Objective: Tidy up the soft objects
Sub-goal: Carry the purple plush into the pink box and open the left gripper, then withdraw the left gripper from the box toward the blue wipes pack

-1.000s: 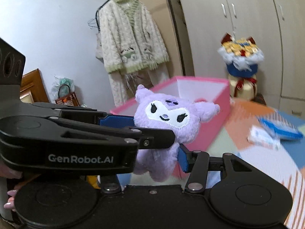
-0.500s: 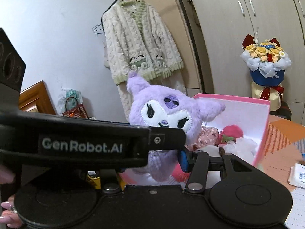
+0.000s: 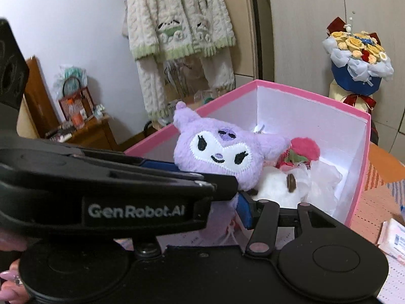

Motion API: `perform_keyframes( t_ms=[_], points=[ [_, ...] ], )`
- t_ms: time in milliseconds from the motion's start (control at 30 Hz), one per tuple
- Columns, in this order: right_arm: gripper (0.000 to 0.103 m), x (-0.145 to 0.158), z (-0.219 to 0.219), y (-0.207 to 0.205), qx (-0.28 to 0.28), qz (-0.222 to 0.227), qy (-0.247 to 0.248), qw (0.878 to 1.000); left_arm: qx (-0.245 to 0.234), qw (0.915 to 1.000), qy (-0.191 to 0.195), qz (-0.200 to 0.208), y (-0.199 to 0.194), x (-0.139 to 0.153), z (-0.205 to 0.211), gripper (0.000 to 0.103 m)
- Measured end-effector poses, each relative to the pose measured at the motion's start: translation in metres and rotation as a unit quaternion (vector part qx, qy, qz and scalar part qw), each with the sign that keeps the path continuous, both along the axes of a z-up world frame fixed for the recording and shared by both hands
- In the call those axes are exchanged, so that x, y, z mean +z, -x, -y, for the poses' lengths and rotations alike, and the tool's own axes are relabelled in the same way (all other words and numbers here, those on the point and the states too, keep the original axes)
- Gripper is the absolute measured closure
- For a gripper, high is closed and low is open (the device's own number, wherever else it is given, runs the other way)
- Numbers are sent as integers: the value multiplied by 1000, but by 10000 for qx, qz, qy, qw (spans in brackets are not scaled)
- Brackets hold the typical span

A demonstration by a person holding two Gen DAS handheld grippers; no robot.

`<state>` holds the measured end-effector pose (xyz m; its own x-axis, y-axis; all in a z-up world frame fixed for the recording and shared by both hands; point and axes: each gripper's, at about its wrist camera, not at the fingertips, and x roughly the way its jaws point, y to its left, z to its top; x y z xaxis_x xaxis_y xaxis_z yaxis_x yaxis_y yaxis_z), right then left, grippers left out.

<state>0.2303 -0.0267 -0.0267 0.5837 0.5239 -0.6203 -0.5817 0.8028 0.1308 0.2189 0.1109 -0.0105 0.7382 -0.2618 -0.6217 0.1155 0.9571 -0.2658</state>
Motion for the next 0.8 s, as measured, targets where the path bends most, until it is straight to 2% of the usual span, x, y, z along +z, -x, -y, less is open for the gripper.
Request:
perform_keyframes(
  t_ms=[167,300,433,567,733,800],
  points=[
    [31,4,5,7,-78,224,178,9996,183,9993,-270,194,9,6,8,44],
    [30,13,12,18,-19,331,211,9992,251,9967,-510,588,28,27,10,38],
    [30,27,31,41,-76,514,233,9984,171,9948,-544,841,50,49,12,36],
    [29,38,49,58,-96,616,206,9978,-93,9919,-567,1130,79,70,20,34],
    [29,54,86,93,-137,821,168,9964,-708,9886,-495,1235,110,88,37,34],
    [28,62,116,115,-182,850,29,9962,-919,9850,-556,1348,125,92,47,34]
  ],
)
